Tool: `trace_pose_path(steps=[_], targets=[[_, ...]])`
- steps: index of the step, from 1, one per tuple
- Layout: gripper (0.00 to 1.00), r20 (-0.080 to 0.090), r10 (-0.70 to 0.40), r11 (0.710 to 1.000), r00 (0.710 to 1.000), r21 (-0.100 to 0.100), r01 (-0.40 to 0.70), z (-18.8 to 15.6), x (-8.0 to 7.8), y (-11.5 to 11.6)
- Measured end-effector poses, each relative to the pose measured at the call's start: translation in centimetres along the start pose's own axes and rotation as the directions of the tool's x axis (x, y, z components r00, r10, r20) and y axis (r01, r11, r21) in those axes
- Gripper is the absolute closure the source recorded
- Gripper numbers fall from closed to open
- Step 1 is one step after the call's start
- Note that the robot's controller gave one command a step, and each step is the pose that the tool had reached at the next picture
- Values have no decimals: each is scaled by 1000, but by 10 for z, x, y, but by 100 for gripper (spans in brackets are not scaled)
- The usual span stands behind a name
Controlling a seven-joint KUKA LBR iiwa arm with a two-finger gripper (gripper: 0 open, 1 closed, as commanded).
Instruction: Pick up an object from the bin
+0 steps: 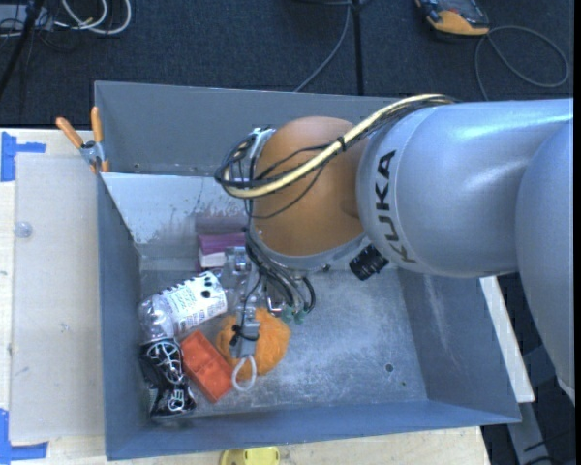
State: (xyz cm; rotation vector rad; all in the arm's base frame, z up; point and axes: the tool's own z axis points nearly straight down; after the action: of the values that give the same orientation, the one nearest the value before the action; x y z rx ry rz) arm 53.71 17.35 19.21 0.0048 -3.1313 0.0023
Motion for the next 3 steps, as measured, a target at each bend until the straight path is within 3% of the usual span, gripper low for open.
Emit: trace_pose_path(steps=[1, 2, 3], targets=[[0, 7, 4, 1000, 1000, -1, -4, -4, -2, -1], [0, 12, -19, 1000, 1000, -2, 19, 38, 0, 4], [100, 66, -189, 982, 980, -15, 190, 103, -29, -15]])
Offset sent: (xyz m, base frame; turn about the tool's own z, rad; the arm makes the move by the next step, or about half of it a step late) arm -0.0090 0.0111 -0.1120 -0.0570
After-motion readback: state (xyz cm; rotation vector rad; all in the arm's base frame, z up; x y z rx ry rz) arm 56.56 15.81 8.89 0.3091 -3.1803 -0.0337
